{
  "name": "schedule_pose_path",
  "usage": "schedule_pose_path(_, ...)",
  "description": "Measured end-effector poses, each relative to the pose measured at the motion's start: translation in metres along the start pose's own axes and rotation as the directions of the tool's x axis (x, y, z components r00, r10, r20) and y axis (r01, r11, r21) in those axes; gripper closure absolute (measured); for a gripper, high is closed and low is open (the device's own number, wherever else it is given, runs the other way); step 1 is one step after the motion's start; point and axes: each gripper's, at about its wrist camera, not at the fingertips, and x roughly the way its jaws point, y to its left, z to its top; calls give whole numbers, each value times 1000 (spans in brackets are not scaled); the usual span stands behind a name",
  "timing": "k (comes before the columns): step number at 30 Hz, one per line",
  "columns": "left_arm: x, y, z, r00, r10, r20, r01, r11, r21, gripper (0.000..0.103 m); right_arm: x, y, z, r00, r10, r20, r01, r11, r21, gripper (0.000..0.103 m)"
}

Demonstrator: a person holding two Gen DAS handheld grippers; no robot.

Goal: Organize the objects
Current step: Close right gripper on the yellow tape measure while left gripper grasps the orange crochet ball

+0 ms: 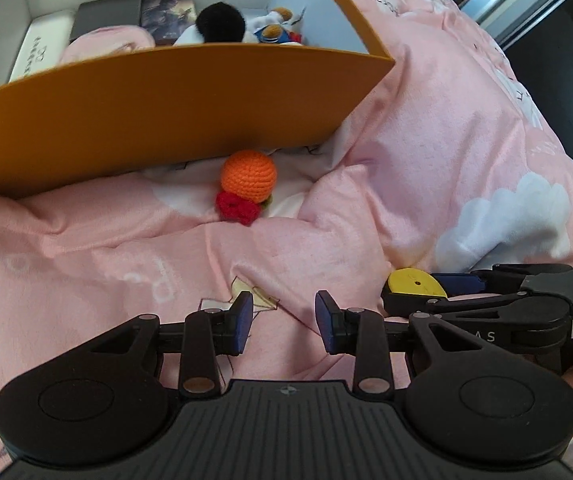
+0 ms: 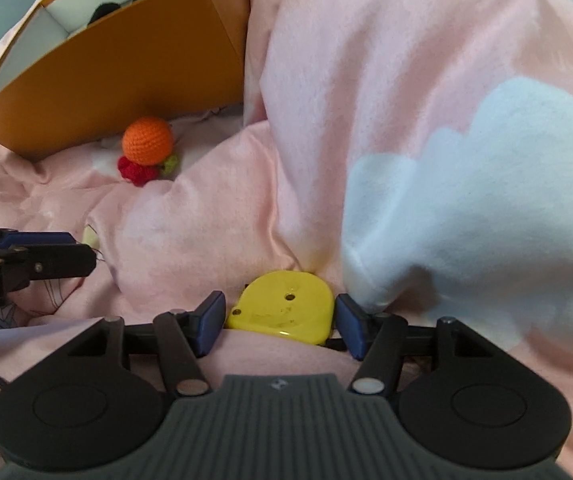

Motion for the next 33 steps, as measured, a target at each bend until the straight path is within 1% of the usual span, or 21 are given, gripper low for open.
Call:
schedule_pose_path(5, -1, 5, -5, 1000, -15, 13, 15, 999, -31, 65, -1, 4, -2, 1000, -15, 4, 15, 999, -31, 42)
schedule_pose_path(8, -5, 6, -6, 999, -20, 39, 21, 999, -30, 65, -6, 9, -2, 999, -26, 19, 27, 998, -61, 43)
schedule_pose_path(10, -9, 8, -4, 997, -39, 67, 41, 999, -27, 65, -13, 14, 0, 999, -32, 40, 35, 995, -94, 44)
schedule_pose_path(12, -14, 12, -1, 992, -73, 107, 76, 997, -26, 65, -22, 18, 5, 997, -17, 77, 26, 992, -124, 44)
schedule_pose_path(16, -25, 24, 10, 972, -120, 202, 128, 991, -26, 64, -36, 28, 21, 986, 57, 159, -27, 982, -187, 44)
schedule_pose_path(17, -25, 25, 14, 970, -123, 209, 130, 991, -17, 63, -36, 31, 27, 983, 64, 172, -28, 978, -205, 44)
schedule_pose_path(18, -23, 25, 19, 970, -128, 206, 131, 991, 0, 59, -35, 32, 31, 981, 64, 183, -24, 976, -217, 44)
schedule_pose_path(19, -19, 26, 23, 972, -129, 195, 130, 992, 12, 57, -32, 33, 36, 978, 69, 196, -23, 973, -228, 44)
schedule_pose_path(21, -12, 26, 31, 978, -98, 187, 98, 995, 7, 57, -24, 34, 47, 974, 80, 211, -28, 971, -239, 44)
schedule_pose_path(23, -3, 26, 39, 978, -69, 196, 68, 998, 10, 57, -19, 34, 54, 966, 103, 237, -37, 963, -268, 44)
schedule_pose_path(25, 8, 23, 45, 981, -45, 186, 40, 999, 27, 55, -8, 36, 60, 963, 102, 250, -28, 958, -285, 44)
schedule_pose_path(27, 19, 18, 50, 984, -12, 180, -1, 998, 69, 54, 3, 29, 62, 968, 104, 228, -38, 960, -277, 44)
schedule_pose_path(29, 29, 12, 52, 982, 24, 186, -46, 993, 112, 53, 13, 21, 62, 973, 120, 198, -69, 967, -247, 44)
schedule_pose_path(33, 43, 5, 57, 984, 41, 174, -69, 985, 158, 53, 23, 8, 59, 979, 140, 152, -109, 974, -198, 45)
